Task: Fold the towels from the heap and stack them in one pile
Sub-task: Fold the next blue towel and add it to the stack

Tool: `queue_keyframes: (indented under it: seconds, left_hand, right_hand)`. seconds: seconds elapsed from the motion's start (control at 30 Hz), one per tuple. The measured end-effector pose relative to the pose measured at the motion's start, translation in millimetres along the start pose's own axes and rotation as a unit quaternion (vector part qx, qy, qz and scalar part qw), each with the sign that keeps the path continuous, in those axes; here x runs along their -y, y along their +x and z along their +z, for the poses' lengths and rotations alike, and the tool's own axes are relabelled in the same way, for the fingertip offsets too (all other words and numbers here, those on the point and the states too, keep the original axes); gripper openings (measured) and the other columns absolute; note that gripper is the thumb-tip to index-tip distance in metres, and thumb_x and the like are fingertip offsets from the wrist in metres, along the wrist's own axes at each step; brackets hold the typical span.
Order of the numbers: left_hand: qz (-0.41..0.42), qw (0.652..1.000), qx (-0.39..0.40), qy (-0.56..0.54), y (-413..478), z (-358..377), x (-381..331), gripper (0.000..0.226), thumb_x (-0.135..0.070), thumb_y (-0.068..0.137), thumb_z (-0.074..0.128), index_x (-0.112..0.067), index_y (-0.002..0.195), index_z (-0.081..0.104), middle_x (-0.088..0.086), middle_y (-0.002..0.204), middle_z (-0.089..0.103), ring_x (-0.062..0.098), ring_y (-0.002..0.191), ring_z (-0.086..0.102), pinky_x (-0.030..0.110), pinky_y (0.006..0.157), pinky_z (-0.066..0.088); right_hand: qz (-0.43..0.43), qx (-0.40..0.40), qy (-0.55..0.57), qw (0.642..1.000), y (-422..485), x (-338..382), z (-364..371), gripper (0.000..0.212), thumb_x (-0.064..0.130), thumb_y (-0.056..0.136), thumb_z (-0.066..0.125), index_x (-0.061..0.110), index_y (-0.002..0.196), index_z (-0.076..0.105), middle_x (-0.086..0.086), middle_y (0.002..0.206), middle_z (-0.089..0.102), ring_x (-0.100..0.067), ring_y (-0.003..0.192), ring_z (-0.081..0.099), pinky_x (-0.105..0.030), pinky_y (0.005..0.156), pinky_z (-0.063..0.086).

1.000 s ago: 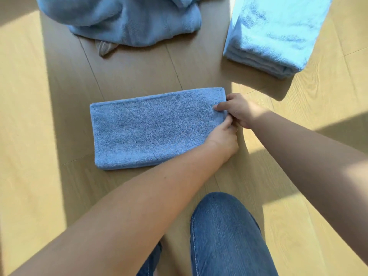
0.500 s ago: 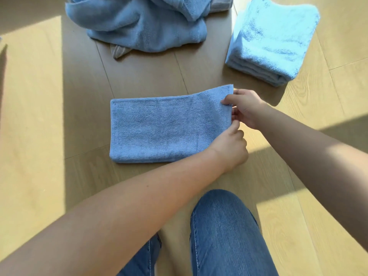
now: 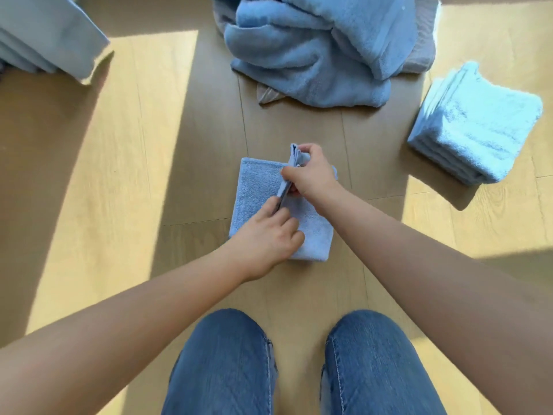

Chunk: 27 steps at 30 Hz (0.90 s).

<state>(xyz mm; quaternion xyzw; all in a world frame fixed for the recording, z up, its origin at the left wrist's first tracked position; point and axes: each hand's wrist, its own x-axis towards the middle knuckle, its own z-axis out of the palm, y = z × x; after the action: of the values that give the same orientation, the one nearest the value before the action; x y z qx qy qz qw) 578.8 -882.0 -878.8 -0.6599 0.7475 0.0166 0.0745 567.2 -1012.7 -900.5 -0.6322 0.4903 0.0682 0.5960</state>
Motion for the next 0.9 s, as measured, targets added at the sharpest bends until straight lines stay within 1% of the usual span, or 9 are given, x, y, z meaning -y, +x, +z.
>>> queue_keyframes:
  seconds: [0.07, 0.17, 0.27, 0.37, 0.47, 0.57, 0.7, 0.8, 0.9]
  left_hand:
    - [-0.021, 1.0, 0.016, -0.012, -15.3, 13.6, 9.1, 0.02, 0.003, 0.048, 0.049, -0.013, 0.058, 0.056, 0.003, 0.053, 0.05, 0.023, 0.053, 0.052, 0.045, 0.088, 0.035]
    - [-0.071, 0.996, 0.039, -0.033, -33.3, 30.5, 18.6, 0.021, 0.001, 0.044, 0.052, -0.015, 0.056, 0.058, 0.001, 0.053, 0.053, 0.023, 0.054, 0.056, 0.042, 0.082, 0.052]
    - [-0.122, 0.989, 0.061, -0.059, -47.6, 42.9, 22.4, 0.015, -0.002, 0.047, 0.052, -0.013, 0.056, 0.056, 0.003, 0.054, 0.052, 0.024, 0.056, 0.056, 0.044, 0.085, 0.041]
    - [-0.177, 0.979, 0.073, -0.064, -57.9, 51.1, 20.2, 0.021, 0.001, 0.041, 0.048, -0.012, 0.057, 0.055, 0.004, 0.055, 0.052, 0.025, 0.056, 0.056, 0.042, 0.08, 0.03]
    - [-0.222, 0.965, 0.1, -0.094, -67.6, 56.6, 16.9, 0.025, -0.002, 0.037, 0.051, -0.011, 0.059, 0.057, 0.006, 0.058, 0.054, 0.026, 0.057, 0.057, 0.042, 0.081, 0.032]
    - [-0.279, 0.933, 0.176, -0.144, -74.6, 65.0, 14.3, 0.028, -0.011, 0.048, 0.067, -0.009, 0.075, 0.062, 0.01, 0.077, 0.061, 0.03, 0.077, 0.06, 0.047, 0.089, 0.039]
    - [-0.347, 0.918, 0.104, -0.162, -67.8, 68.2, 10.3, 0.031, -0.021, 0.061, 0.05, -0.008, 0.085, 0.064, 0.01, 0.083, 0.065, 0.029, 0.082, 0.058, 0.039, 0.079, 0.027]
    - [-0.352, 0.917, 0.053, -0.182, -45.8, 68.2, -2.9, 0.051, -0.025, 0.073, 0.034, -0.002, 0.111, 0.06, 0.014, 0.113, 0.066, 0.03, 0.106, 0.061, 0.038, 0.09, 0.03]
    - [-0.35, 0.91, 0.023, -0.223, -18.2, 76.9, -19.2, 0.053, -0.027, 0.083, 0.033, -0.001, 0.129, 0.038, 0.017, 0.131, 0.055, 0.026, 0.126, 0.036, 0.039, 0.104, 0.023]
  right_hand:
    - [-0.001, 0.0, -0.032, 0.999, 5.7, 2.1, 24.3, 0.047, 0.008, 0.078, 0.06, 0.015, 0.12, 0.041, -0.009, 0.087, 0.053, -0.025, 0.081, 0.054, -0.049, 0.084, 0.051]
    - [-0.007, 0.006, -0.077, 0.997, 12.0, 2.7, 50.1, 0.049, 0.009, 0.08, 0.058, 0.012, 0.126, 0.04, -0.003, 0.088, 0.051, -0.024, 0.083, 0.053, -0.041, 0.083, 0.052]
    - [-0.018, 0.029, -0.112, 0.993, 17.1, 1.5, 64.8, 0.046, 0.01, 0.083, 0.058, 0.013, 0.126, 0.041, 0.005, 0.079, 0.048, -0.017, 0.079, 0.05, -0.03, 0.07, 0.045]
    - [-0.033, 0.048, -0.123, 0.991, 17.2, 2.7, 72.1, 0.048, 0.015, 0.085, 0.059, 0.014, 0.129, 0.04, 0.006, 0.08, 0.049, -0.012, 0.074, 0.049, -0.025, 0.068, 0.04]
    - [-0.053, 0.07, -0.118, 0.989, 13.2, 3.7, 76.7, 0.045, 0.014, 0.088, 0.054, 0.015, 0.131, 0.041, 0.009, 0.068, 0.043, -0.011, 0.07, 0.046, -0.024, 0.068, 0.039]
    - [-0.084, 0.017, -0.133, 0.987, 8.4, 0.7, 67.5, 0.038, 0.008, 0.089, 0.044, 0.013, 0.126, 0.047, 0.006, 0.081, 0.048, -0.014, 0.081, 0.047, -0.028, 0.075, 0.039]
    - [-0.16, -0.082, -0.236, 0.955, -7.0, -28.6, 41.1, 0.038, 0.003, 0.085, 0.042, 0.006, 0.121, 0.052, -0.009, 0.114, 0.055, -0.024, 0.107, 0.05, -0.032, 0.09, 0.037]
    - [-0.185, -0.121, -0.342, 0.913, -17.1, -61.8, 28.0, 0.049, 0.012, 0.076, 0.038, 0.002, 0.121, 0.055, -0.016, 0.121, 0.058, -0.033, 0.112, 0.055, -0.039, 0.092, 0.044]
    - [-0.208, -0.107, -0.435, 0.869, -14.7, -87.7, 25.0, 0.054, 0.018, 0.073, 0.036, 0.001, 0.119, 0.058, -0.015, 0.12, 0.063, -0.03, 0.108, 0.063, -0.041, 0.082, 0.053]
